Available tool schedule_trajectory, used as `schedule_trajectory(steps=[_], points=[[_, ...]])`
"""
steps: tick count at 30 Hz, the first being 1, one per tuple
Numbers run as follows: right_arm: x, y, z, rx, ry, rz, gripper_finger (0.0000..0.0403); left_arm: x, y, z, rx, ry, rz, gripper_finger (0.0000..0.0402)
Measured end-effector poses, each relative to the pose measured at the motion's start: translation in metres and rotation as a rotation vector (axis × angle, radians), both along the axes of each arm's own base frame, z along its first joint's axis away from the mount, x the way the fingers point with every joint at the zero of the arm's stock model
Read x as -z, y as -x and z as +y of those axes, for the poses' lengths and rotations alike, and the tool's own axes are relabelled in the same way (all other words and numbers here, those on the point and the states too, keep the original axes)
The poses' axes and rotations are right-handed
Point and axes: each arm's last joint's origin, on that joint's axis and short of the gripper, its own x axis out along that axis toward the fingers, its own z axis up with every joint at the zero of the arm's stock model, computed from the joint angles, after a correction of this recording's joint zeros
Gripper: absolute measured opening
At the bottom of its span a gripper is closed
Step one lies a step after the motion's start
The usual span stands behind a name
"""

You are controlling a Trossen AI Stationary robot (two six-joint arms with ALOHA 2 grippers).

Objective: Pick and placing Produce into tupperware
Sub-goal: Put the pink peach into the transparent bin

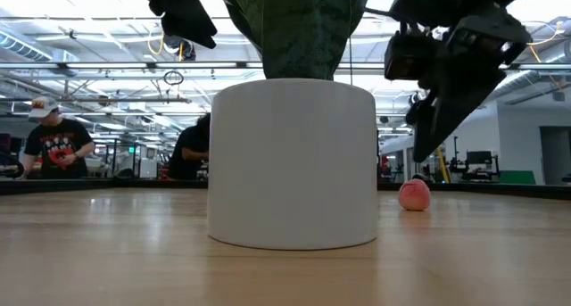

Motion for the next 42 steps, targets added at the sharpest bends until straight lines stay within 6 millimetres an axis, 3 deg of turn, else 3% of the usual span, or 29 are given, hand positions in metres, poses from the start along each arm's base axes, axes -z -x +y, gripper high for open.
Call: schedule_trajectory(steps=[17, 42], points=[[0.033, -0.014, 0.001, 0.002, 0.004, 0.041, 0.0281, 0.000, 0.000, -0.001, 0.030, -0.032, 0.010, 0.0244], [0.040, -0.022, 0.002, 0.018, -0.010, 0.015, 0.0281, 0.001, 0.000, -0.001, 0.032, -0.034, 0.019, 0.0244]])
